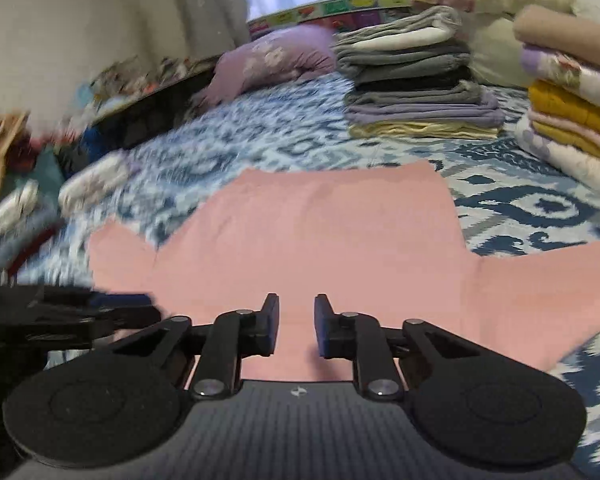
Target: Fold clothes
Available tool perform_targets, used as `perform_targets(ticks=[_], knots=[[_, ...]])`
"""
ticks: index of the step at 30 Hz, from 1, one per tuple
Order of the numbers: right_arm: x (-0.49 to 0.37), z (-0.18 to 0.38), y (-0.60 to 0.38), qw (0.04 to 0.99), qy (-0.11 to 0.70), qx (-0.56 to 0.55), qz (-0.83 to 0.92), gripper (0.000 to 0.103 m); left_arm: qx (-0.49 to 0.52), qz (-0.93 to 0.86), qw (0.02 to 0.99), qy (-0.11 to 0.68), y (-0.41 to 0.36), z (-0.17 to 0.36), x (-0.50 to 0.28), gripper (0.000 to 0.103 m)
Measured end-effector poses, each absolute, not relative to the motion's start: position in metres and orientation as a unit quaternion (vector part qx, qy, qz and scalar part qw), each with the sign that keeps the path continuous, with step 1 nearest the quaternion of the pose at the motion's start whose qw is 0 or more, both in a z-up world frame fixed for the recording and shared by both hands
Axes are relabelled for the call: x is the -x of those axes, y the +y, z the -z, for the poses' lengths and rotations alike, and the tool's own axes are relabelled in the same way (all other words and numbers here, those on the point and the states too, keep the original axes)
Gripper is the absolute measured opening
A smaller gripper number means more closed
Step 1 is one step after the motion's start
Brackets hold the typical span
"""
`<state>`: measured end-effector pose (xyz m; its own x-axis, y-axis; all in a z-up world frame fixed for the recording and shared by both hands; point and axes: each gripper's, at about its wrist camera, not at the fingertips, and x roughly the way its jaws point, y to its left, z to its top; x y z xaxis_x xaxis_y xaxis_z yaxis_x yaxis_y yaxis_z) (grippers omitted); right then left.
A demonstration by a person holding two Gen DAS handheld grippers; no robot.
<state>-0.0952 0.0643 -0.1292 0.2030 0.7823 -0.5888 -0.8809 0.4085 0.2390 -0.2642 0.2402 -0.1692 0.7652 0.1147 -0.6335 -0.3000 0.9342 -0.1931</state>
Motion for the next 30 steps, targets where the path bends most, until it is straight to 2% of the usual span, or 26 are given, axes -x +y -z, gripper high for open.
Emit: perform_targets(ticks=[6,7,10,14,16,19,22,25,27,30], knots=[[0.139,0.168,0.081,0.722,0.352,0.227,-0.55,0.019,-0.006,-0.096,0.911,0.401,0.188,0.191,0.249,0.027],[0.15,0.169,0.08,0.723,0.33,0.255,-0.55,0.019,-0.017,-0.095,0.911,0.401,0.184,0.189,0.253,0.027],[0.164,0.158,0.078,0.729,0.303,0.281,-0.546,0.018,-0.007,-0.092,0.92,0.382,0.186,0.181,0.267,0.027],[0.175,0.144,0.078,0.744,0.263,0.259,-0.556,0.018,0.007,-0.107,0.933,0.343,0.195,0.173,0.277,0.027],[0.181,0.149,0.086,0.743,0.248,0.256,-0.566,0.018,-0.003,-0.099,0.924,0.369,0.194,0.181,0.274,0.027],[0.185,0.178,0.099,0.713,0.274,0.311,-0.565,0.019,-0.012,-0.087,0.91,0.405,0.195,0.19,0.272,0.027],[0.192,0.166,0.095,0.702,0.28,0.328,-0.567,0.018,0.034,-0.067,0.917,0.392,0.212,0.172,0.287,0.027],[0.196,0.146,0.089,0.71,0.265,0.293,-0.584,0.018,0.112,-0.089,0.937,0.319,0.25,0.151,0.311,0.028],[0.198,0.135,0.094,0.715,0.257,0.271,-0.592,0.018,0.166,-0.159,0.937,0.263,0.286,0.14,0.332,0.037],[0.207,0.127,0.118,0.713,0.233,0.263,-0.607,0.019,0.261,-0.27,0.905,0.198,0.337,0.142,0.365,0.039]])
